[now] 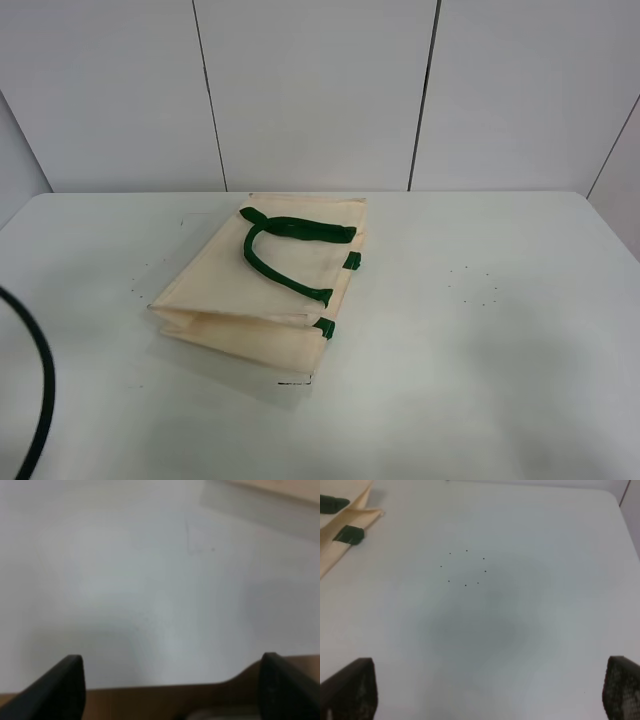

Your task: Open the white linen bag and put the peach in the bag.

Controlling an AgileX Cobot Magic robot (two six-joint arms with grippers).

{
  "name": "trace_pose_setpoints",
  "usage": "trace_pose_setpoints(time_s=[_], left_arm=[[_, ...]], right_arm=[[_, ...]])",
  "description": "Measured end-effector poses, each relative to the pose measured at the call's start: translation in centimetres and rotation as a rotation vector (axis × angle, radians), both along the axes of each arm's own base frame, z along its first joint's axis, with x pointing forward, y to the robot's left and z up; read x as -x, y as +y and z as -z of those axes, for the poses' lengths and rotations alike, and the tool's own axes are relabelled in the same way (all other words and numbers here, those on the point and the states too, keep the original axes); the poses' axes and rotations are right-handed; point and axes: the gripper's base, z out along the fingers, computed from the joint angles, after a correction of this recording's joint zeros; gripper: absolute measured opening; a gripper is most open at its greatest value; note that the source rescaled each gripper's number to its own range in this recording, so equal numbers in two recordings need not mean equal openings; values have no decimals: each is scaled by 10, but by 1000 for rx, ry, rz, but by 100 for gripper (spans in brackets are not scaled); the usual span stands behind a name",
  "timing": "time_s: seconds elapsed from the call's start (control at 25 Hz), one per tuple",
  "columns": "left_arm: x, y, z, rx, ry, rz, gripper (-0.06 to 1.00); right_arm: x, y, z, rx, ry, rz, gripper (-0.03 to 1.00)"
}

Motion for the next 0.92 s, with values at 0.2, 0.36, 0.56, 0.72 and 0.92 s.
trace_pose_setpoints(time_s=[0.2, 0.36, 0.56, 0.72, 0.92], left_arm=[[31, 0, 7, -2, -159, 2, 98], [49, 0, 6, -1, -279, 2, 98], [63, 0, 7, -2, -378, 2, 98], [64, 0, 7, -2, -377, 2, 98], [64, 0, 7, -2, -378, 2, 98]], right_arm=[[0, 0, 0, 0, 0, 0, 100], [0, 0, 0, 0, 0, 0, 100], [0, 0, 0, 0, 0, 0, 100], [0, 0, 0, 0, 0, 0, 100], [0, 0, 0, 0, 0, 0, 100]])
